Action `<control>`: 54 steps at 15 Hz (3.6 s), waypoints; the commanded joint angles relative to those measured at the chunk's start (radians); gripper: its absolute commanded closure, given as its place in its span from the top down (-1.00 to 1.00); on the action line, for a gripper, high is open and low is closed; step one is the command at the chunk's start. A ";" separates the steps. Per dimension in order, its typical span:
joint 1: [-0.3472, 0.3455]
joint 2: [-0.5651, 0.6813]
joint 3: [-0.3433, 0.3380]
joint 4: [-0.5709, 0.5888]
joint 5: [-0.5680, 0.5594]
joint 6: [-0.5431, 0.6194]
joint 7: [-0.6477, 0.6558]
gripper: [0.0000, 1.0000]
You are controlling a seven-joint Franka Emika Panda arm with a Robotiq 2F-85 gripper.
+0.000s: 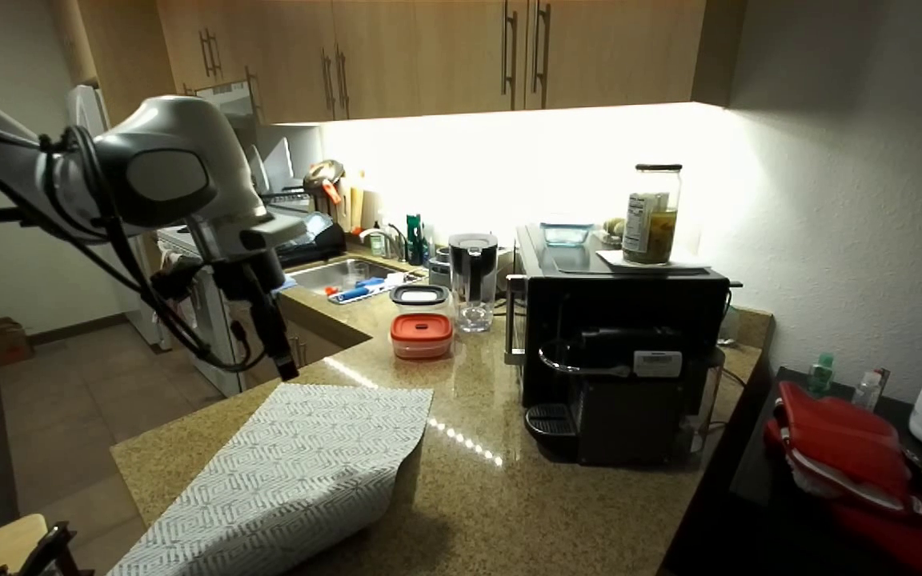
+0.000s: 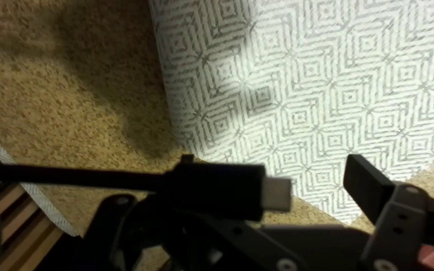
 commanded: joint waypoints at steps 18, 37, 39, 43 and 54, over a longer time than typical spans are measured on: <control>-0.096 0.184 -0.127 -0.082 0.012 0.061 0.199 1.00; -0.049 0.357 -0.208 -0.083 -0.015 0.055 0.328 1.00; -0.038 0.369 -0.216 -0.081 -0.053 0.030 0.367 1.00; -0.018 0.385 -0.229 -0.079 -0.105 -0.012 0.426 1.00; 0.045 0.423 -0.219 -0.019 -0.288 0.074 0.546 1.00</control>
